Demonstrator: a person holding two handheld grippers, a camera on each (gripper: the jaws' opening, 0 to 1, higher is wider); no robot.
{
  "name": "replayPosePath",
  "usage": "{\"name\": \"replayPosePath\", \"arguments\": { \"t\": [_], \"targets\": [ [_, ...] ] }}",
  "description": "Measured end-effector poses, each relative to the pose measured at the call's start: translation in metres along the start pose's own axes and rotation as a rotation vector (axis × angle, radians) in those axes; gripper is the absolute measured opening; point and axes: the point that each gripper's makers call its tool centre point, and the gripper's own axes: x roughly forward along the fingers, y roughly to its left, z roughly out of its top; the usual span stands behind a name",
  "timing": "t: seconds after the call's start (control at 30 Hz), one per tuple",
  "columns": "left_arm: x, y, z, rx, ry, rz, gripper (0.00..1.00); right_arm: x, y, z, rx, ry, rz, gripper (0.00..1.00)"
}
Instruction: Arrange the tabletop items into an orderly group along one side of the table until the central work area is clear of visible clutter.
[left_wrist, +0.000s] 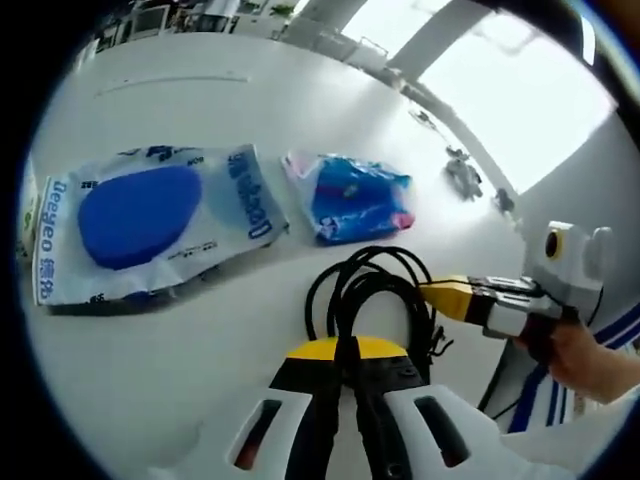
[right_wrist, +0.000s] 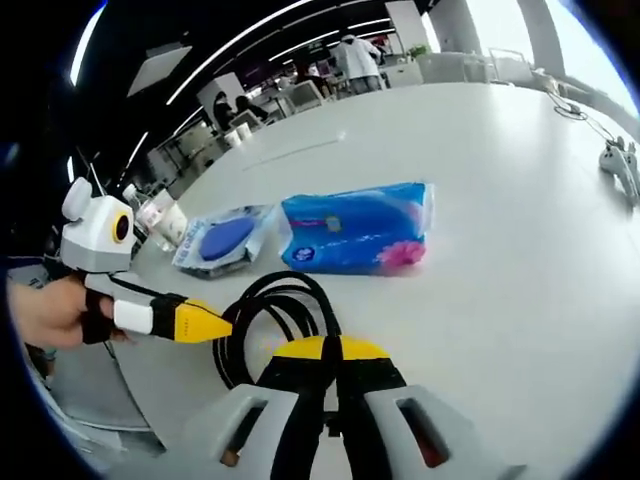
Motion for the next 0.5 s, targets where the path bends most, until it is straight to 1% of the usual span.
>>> {"name": "replayPosePath", "arguments": {
  "t": [0.5],
  "targets": [
    [0.0031,0.0006,-0.0001,0.001,0.001,0.010,0.00,0.0047,-0.0051,-0.0043,0.006,0.019,-0.004,0.00]
  ]
}}
